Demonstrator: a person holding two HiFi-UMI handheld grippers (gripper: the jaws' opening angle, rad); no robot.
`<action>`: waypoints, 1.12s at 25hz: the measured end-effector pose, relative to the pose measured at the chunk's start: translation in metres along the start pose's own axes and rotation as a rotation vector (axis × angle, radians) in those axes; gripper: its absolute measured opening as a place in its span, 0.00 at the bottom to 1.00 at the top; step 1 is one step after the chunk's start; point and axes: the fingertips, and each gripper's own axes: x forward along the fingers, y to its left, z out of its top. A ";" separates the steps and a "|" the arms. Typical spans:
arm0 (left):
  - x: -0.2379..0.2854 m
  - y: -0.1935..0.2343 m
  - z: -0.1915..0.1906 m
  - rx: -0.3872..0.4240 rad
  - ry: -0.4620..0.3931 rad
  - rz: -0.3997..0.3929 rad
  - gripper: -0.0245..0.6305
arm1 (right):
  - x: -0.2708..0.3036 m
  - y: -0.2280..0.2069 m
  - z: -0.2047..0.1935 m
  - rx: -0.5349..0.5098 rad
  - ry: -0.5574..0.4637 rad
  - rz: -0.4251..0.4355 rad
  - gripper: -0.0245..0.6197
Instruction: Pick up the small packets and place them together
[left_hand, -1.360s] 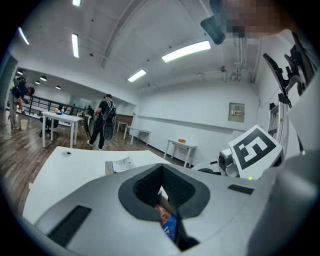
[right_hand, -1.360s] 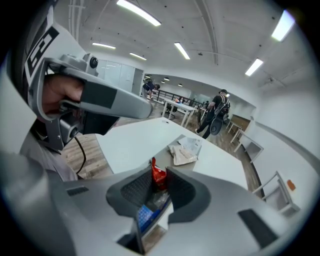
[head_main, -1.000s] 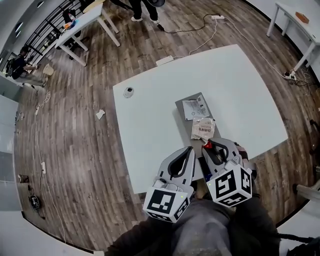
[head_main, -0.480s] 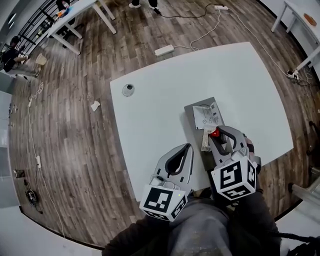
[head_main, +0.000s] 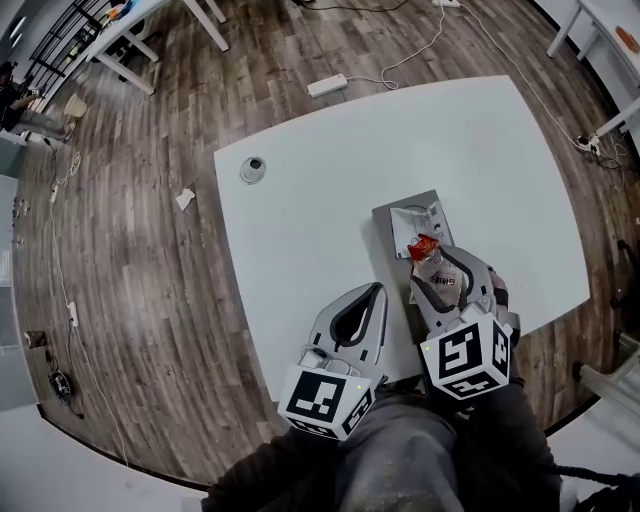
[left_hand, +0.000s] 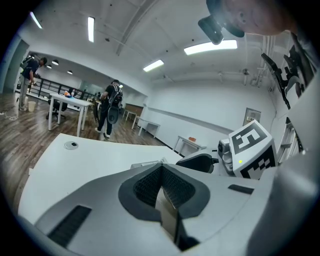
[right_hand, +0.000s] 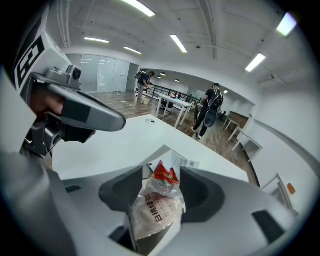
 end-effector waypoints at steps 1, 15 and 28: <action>-0.001 0.000 0.000 0.001 -0.001 0.002 0.03 | 0.000 0.000 0.001 0.001 -0.005 -0.003 0.38; -0.023 -0.033 -0.010 0.049 -0.011 -0.023 0.03 | -0.040 0.015 -0.017 0.021 -0.038 -0.055 0.38; -0.062 -0.122 -0.068 0.057 0.029 -0.111 0.03 | -0.123 0.059 -0.113 0.068 0.048 -0.101 0.38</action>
